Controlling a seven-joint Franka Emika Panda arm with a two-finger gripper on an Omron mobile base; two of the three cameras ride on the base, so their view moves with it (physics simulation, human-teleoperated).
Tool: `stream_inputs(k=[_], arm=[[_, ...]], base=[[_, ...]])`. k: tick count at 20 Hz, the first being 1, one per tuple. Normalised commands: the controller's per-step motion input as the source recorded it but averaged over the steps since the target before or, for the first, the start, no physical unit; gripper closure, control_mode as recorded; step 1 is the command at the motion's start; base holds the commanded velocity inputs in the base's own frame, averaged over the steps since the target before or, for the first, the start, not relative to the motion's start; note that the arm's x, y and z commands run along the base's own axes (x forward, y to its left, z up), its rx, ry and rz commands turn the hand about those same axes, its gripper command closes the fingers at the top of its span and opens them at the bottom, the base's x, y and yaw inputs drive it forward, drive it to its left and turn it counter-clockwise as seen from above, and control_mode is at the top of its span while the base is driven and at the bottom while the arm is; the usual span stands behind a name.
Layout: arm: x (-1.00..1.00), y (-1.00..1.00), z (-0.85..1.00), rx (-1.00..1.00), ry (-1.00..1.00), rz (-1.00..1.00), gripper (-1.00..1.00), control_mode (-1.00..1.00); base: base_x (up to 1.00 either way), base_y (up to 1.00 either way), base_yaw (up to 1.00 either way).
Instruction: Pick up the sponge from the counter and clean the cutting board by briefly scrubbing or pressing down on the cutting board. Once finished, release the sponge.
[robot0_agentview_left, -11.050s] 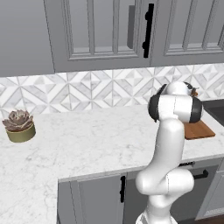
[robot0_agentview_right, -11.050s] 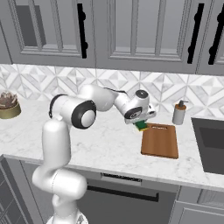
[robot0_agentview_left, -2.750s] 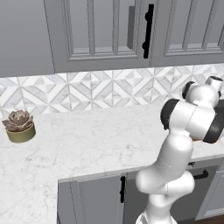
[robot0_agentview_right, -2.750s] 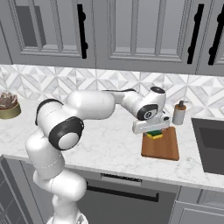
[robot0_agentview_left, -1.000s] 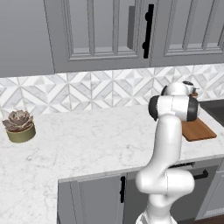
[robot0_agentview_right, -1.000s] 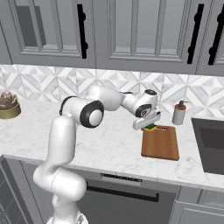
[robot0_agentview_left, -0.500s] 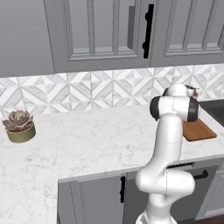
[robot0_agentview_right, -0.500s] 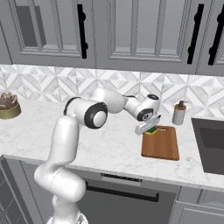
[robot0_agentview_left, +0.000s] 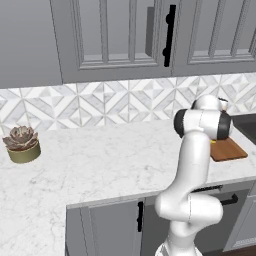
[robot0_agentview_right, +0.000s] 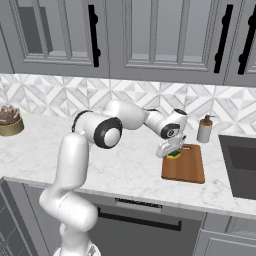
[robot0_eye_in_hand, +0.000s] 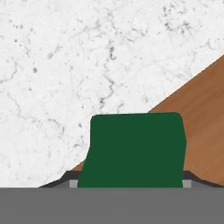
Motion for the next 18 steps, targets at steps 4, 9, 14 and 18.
stream_inputs(k=[4, 9, 14, 18], arm=[[-0.8, 0.0, -0.19, 0.0, 0.1, 0.03, 1.0, -1.0], [-1.0, -0.03, -0.29, 0.0, 0.04, 0.06, 1.0, -1.0], [-0.89, -0.19, -0.25, 0.0, 0.01, 0.07, 1.0, -1.0], [-0.19, -0.28, -0.08, 0.0, 0.0, 0.04, 1.0, -1.0]], base=[[0.0, 0.0, 0.0], [0.0, 0.0, 0.0], [0.0, 0.0, 0.0], [0.0, 0.0, 0.0]])
